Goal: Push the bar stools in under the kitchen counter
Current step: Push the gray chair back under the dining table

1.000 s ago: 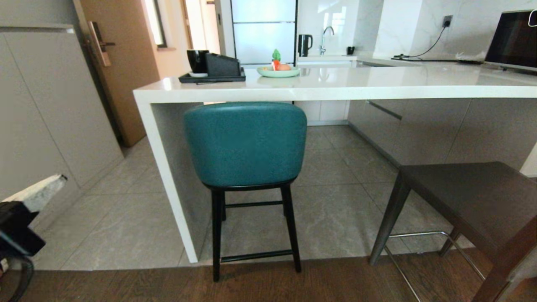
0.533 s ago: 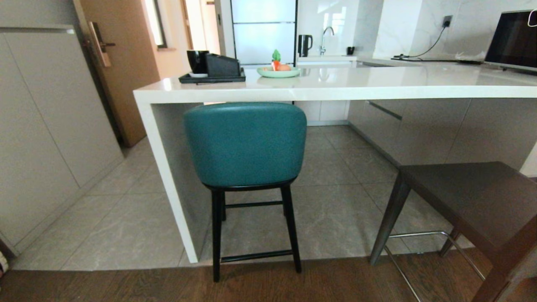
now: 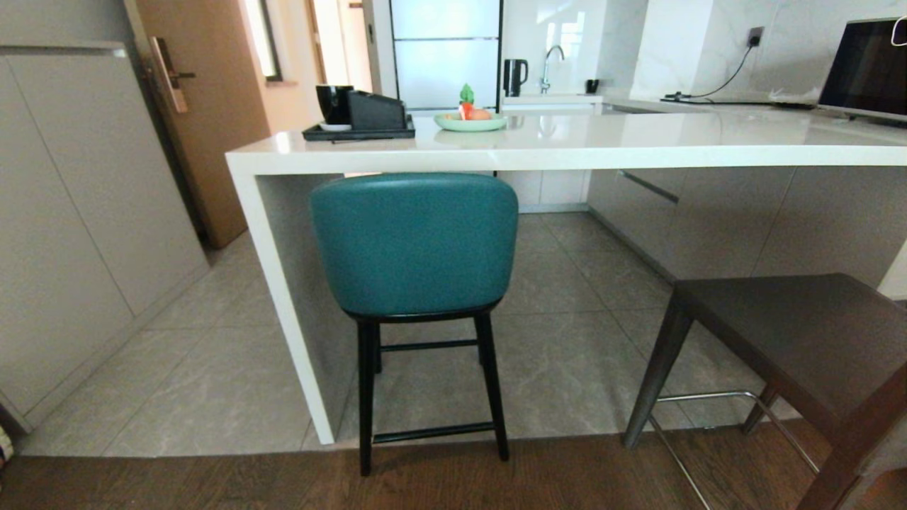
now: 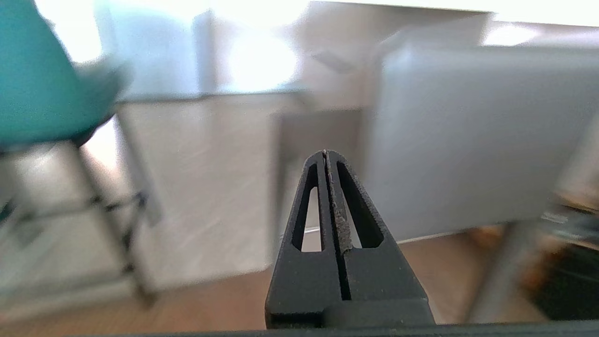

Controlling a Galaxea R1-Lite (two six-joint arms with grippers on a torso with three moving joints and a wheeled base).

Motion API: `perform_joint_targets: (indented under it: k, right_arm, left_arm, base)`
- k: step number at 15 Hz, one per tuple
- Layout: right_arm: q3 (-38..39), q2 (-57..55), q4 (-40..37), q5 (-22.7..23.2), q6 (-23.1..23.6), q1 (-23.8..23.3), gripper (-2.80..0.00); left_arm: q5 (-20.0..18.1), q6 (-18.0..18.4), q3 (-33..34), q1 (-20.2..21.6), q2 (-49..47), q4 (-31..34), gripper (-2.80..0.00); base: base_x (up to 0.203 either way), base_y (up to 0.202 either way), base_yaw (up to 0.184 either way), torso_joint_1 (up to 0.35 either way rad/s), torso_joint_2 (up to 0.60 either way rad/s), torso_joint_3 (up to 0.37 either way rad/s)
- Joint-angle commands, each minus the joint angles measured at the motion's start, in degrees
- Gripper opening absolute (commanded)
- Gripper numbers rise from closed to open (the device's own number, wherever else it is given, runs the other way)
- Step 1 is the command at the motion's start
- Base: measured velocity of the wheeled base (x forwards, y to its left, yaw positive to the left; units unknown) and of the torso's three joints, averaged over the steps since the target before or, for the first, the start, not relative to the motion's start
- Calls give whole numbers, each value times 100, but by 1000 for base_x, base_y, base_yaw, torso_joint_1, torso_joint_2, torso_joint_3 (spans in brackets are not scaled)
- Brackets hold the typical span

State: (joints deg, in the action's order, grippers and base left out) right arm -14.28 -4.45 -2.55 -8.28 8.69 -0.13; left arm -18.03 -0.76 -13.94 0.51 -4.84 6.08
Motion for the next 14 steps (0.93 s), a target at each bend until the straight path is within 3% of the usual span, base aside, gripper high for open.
perform_joint_targets:
  k: [1, 3, 4, 5, 6, 7, 9, 10, 11, 14]
  right_arm:
    - [568, 426, 1, 359, -177, 4, -280]
    - [1097, 434, 117, 483, -395, 5, -280]
    - [1313, 435, 327, 603, -644, 7, -280]
    - [1430, 436, 422, 734, -1002, 10, -280]
    - [1455, 436, 439, 776, -984, 13, -280]
    - [1464, 436, 425, 788, -923, 13, -280]
    - [1463, 436, 269, 901, -282, 13, -280]
    - [1459, 436, 258, 1090, -10, 13, -280]
    - [1455, 436, 255, 1180, 50, 13, -280]
    - [1455, 436, 255, 967, -422, 13, -280]
  left_arm:
    - [264, 117, 286, -27, 497, 181, -280]
    - [599, 265, 648, -14, 493, 107, -280]
    - [777, 534, 868, -12, 493, -29, -280]
    - [1097, 757, 1078, -12, 493, -369, -280]
    - [1326, 844, 1328, -15, 493, -663, -280]
    - [1630, 797, 1429, -27, 493, -730, -280]
    - [1824, 165, 1406, -25, 493, -619, -280]
    - [1839, 208, 1411, -25, 493, -625, -280]
    - [1839, 208, 1410, -16, 493, -625, -280]
    - [1821, 208, 1374, -25, 493, -532, -280]
  base:
    - [0, 0, 0, 0, 0, 0]
    - [0, 0, 0, 0, 0, 0]
    - [0, 0, 0, 0, 0, 0]
    - [0, 0, 0, 0, 0, 0]
    - [0, 0, 0, 0, 0, 0]
    - [0, 0, 0, 0, 0, 0]
    - [0, 0, 0, 0, 0, 0]
    - [0, 0, 0, 0, 0, 0]
    - [0, 0, 0, 0, 0, 0]
    - [0, 0, 0, 0, 0, 0]
